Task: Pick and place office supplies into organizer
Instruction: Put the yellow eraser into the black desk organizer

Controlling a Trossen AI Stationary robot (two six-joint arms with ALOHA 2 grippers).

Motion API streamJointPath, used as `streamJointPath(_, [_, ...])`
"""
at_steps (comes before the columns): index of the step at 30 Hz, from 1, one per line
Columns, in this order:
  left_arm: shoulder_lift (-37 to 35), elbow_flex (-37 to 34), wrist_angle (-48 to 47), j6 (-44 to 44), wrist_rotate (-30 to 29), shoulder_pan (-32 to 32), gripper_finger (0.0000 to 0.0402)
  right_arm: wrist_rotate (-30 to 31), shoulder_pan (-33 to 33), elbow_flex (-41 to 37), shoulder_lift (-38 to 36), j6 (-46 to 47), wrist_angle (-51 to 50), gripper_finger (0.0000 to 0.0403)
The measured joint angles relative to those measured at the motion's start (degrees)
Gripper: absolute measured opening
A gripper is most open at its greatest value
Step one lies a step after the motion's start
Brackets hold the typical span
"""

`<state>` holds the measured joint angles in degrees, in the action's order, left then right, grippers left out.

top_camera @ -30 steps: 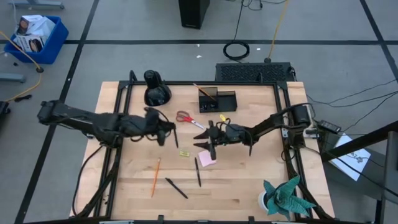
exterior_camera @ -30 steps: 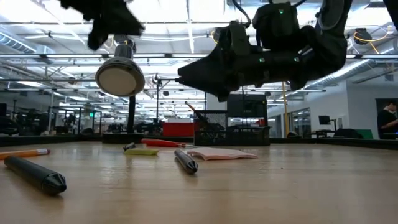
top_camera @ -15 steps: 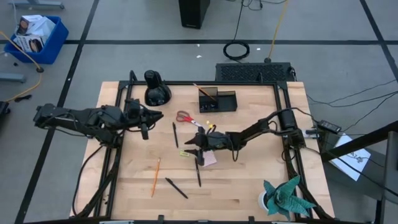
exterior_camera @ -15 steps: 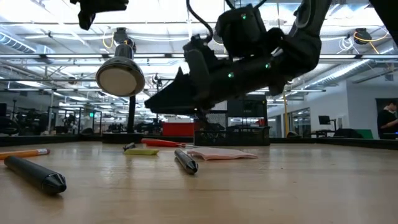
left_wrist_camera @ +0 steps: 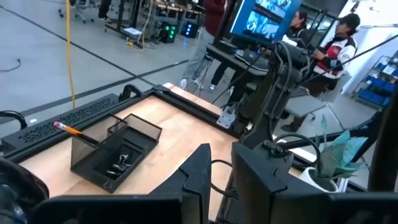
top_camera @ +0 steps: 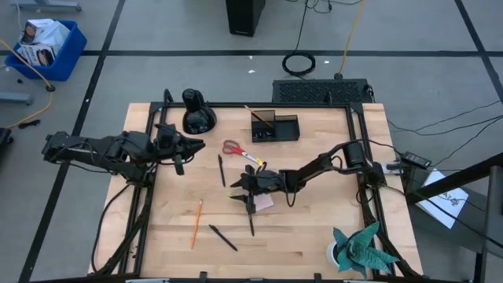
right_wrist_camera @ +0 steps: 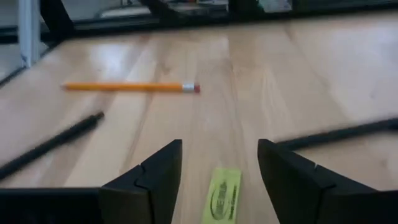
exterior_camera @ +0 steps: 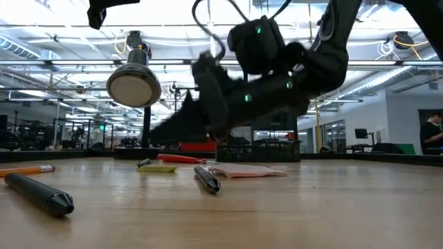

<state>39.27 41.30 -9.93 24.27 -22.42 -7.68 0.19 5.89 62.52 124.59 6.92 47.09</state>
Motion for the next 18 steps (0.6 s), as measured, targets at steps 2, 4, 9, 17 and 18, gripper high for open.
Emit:
streamJointPath(2, [0.13, 0.00, -0.07, -0.19, -0.14, 0.11, 0.0067, -0.20, 0.12, -0.12, 1.29, 1.18, -0.75, 0.0198])
streamJointPath(4, [0.06, 0.00, -0.26, -0.15, -0.26, 0.15, 0.0067, -0.16, 0.48, -0.22, 2.62, 1.34, -0.15, 0.0198])
streamJointPath(9, [0.10, 0.00, 0.26, 0.22, -0.38, 0.16, 0.0067, 0.30, 1.03, -0.07, 3.92, 2.63, 1.53, 0.0200])
streamJointPath(17, [0.08, 0.00, 0.39, 1.38, -0.59, 0.15, 0.0067, 2.60, 0.94, 0.00, 4.57, 2.84, 0.66, 0.0188])
streamJointPath(18, [0.09, 0.00, 0.38, 1.40, -0.59, 0.15, 0.0067, 2.88, 0.96, 0.00, 4.57, 2.86, 0.57, 0.0185])
